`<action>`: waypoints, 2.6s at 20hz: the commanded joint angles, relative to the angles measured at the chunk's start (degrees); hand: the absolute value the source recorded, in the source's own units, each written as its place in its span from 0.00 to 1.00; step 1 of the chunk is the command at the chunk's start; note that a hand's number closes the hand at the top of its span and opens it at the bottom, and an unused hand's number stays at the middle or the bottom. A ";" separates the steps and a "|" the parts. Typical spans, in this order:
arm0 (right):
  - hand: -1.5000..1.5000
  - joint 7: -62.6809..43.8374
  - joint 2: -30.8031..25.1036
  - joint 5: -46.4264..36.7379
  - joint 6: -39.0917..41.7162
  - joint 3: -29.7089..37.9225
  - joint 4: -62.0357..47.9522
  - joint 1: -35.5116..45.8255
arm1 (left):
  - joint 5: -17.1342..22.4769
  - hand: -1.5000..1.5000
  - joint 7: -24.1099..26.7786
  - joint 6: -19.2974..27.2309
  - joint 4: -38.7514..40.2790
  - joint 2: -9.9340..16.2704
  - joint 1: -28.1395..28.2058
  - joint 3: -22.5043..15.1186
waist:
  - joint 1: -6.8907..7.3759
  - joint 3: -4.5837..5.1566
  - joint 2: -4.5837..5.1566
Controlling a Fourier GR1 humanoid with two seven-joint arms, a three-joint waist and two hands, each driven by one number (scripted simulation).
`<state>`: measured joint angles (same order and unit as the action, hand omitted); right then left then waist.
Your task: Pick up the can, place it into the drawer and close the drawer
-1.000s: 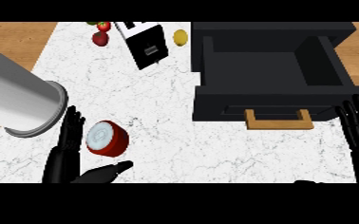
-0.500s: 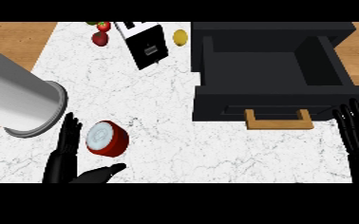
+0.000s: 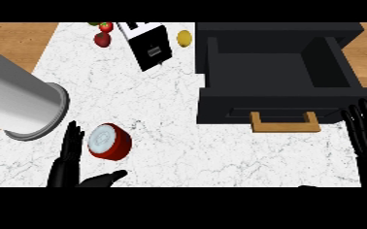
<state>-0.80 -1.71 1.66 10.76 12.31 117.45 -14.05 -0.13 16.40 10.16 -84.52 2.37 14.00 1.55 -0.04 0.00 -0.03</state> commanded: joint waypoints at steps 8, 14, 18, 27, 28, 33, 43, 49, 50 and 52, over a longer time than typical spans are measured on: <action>0.00 -0.59 0.91 1.40 1.83 0.48 3.27 -2.64 | 3.04 0.00 6.25 -1.70 15.25 0.57 -9.04 5.08 | -0.26 0.01 0.01; 0.00 -3.08 1.65 -0.23 -0.44 -0.14 4.40 -1.47 | 1.84 0.00 7.72 -0.09 18.05 0.42 -10.18 5.23 | -0.12 0.00 0.01; 0.00 -5.13 -1.58 1.87 -0.09 3.83 0.15 4.54 | 1.78 0.00 8.99 -0.50 18.78 -0.37 -9.03 4.45 | 0.01 0.00 0.02; 0.00 -5.39 1.44 0.99 1.03 1.39 5.55 -0.59 | 2.39 0.00 5.72 1.18 23.01 -0.96 -17.60 4.88 | -0.24 0.01 0.02; 0.00 -5.18 1.64 -0.38 0.48 -0.35 6.71 -0.55 | 2.87 0.00 8.71 0.98 24.12 -1.22 -15.08 5.39 | -0.14 0.01 0.01; 0.00 -7.03 1.66 -0.26 -0.25 0.20 6.28 0.41 | 0.83 0.00 7.53 2.23 25.70 -2.26 -19.02 3.18 | -0.18 0.01 0.04; 0.00 -7.41 -2.56 9.79 4.16 8.25 6.51 0.29 | 3.77 1.00 8.72 1.48 26.49 -2.32 -22.28 1.45 | -0.31 0.00 0.01; 0.00 -6.37 1.67 3.77 0.84 1.37 7.59 -1.31 | 6.79 1.00 4.40 -2.09 23.76 -1.22 -23.56 0.96 | -0.16 0.00 0.01; 0.00 -5.09 0.34 4.49 2.43 3.31 8.03 -2.09 | 6.98 1.00 7.21 0.13 19.64 -2.31 -18.22 -3.25 | -0.10 -0.01 -0.03; 0.00 -5.77 1.67 3.59 2.07 1.86 9.21 -3.72 | 6.62 1.00 3.59 -1.02 15.77 -2.33 -19.30 -2.82 | -0.09 -0.01 -0.06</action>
<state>-6.61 -0.76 5.57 12.40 14.45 125.21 -16.10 6.38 22.51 8.99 -63.15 0.61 -6.33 0.85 -0.17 0.00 -0.04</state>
